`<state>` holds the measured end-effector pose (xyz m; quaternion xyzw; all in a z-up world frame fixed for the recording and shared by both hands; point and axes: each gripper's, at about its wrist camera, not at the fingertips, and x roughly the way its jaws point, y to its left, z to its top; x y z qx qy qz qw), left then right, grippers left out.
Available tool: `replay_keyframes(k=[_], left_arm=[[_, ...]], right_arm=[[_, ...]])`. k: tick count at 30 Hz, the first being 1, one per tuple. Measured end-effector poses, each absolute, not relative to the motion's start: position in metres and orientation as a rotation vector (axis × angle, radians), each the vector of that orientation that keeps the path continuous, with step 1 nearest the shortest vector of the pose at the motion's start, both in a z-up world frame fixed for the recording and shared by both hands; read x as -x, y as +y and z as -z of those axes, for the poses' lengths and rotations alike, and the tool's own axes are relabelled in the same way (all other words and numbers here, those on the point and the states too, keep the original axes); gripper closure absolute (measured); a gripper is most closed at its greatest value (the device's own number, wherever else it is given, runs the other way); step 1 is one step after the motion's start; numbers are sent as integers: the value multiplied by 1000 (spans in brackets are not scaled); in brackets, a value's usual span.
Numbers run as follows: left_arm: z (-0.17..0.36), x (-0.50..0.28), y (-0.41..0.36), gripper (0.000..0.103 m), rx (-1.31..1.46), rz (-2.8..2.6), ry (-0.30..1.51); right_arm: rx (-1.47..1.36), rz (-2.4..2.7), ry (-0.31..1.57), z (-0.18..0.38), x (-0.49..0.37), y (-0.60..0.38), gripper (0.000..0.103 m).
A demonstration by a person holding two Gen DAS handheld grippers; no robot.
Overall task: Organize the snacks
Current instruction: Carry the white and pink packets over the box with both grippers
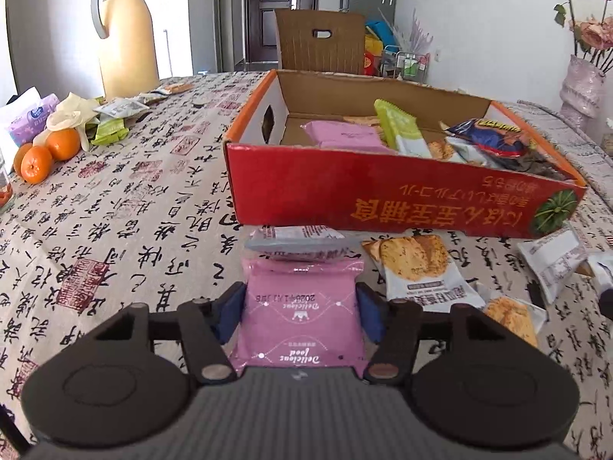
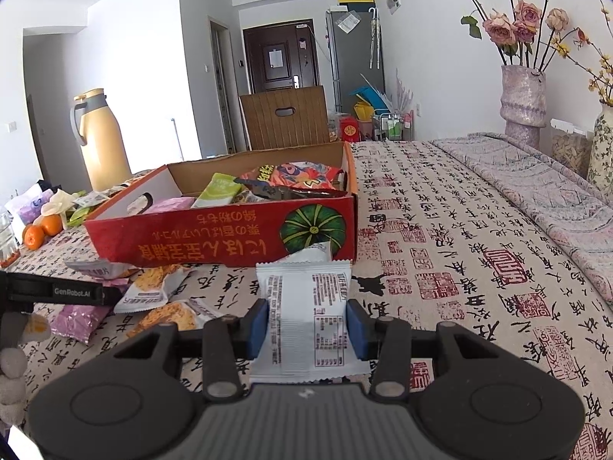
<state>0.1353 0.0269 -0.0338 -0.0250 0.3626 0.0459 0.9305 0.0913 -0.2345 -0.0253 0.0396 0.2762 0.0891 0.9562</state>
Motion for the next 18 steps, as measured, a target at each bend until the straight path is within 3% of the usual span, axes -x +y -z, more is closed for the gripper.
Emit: replay_keyframes(k=[18], left_arm=[[-46, -116, 12, 41, 41, 1, 508]], right_arm=[[-60, -239, 473, -3, -103, -212, 61]])
